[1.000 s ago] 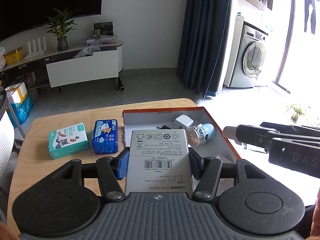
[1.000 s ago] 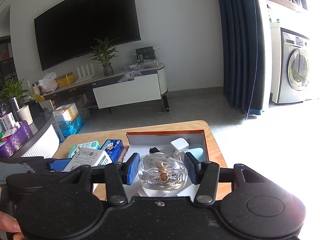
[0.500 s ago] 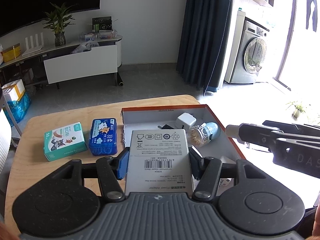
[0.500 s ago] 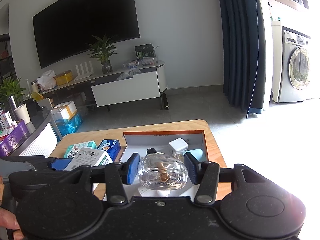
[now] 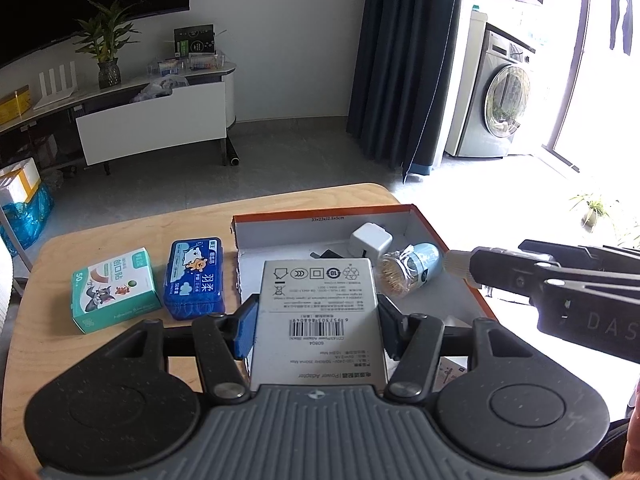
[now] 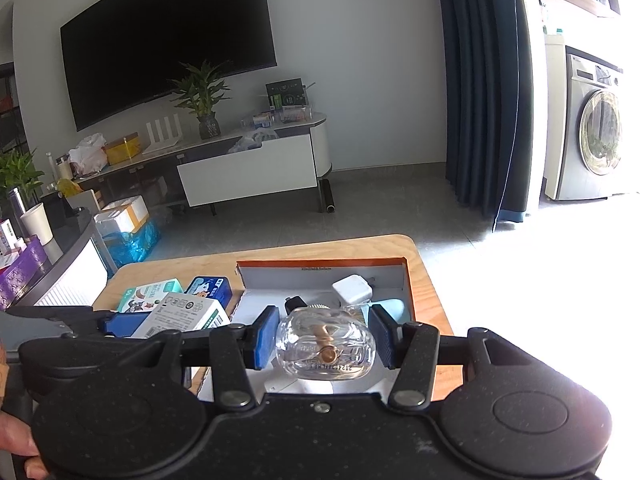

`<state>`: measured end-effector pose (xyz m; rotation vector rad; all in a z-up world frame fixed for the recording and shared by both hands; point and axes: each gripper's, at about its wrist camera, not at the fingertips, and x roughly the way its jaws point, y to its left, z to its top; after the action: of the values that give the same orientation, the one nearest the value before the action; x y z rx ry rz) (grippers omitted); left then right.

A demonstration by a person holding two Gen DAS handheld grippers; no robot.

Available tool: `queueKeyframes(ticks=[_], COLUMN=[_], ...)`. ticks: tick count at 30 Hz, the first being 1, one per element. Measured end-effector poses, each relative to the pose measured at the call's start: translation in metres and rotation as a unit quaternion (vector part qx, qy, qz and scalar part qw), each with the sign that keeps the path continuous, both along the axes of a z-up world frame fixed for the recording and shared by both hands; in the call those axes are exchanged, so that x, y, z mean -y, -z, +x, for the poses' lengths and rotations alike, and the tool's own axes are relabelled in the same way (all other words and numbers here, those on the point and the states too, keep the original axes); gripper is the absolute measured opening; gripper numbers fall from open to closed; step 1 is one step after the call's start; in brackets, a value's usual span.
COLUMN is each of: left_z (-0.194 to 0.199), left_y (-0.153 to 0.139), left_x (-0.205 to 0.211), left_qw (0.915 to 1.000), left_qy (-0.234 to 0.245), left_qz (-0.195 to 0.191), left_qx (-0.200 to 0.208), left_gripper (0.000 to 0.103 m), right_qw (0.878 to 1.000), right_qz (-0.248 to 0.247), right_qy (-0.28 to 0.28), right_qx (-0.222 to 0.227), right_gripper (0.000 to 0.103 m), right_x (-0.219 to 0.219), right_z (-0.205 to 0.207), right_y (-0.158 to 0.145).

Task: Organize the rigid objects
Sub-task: 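Carry the white box with the left gripper while the right carries the glass bottle over the cardboard box, then open the right gripper to drop the glass bottle while the left releases the white box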

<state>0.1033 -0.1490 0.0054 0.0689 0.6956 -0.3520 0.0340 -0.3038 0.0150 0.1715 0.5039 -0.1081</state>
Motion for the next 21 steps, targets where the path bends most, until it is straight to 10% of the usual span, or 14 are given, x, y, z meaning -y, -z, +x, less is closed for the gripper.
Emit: queueKeyframes(ticks=[12,14,21], left_z=[0.021,0.025,0.041], left_y=[0.009,0.011,0.019], left_x=[0.0,0.0,0.003], left_qw=[0.9999,0.9998,0.9993], left_qy=[0.0,0.0,0.006], left_qz=[-0.001,-0.002,-0.005], left_qx=[-0.017,-0.021,-0.037], left_gripper=[0.059,0.059,0.059], right_qw=[1.0,1.0,1.0], right_qz=[0.001,-0.002,-0.003], right_qy=[0.001,0.002,0.016], right_qx=[-0.017,-0.022,-0.026], right_gripper=[0.057,0.026,0.028], right_x=[0.005,0.006,0.017], right_z=[0.022,0.027,0.035], right_y=[0.008,0.011,0.017])
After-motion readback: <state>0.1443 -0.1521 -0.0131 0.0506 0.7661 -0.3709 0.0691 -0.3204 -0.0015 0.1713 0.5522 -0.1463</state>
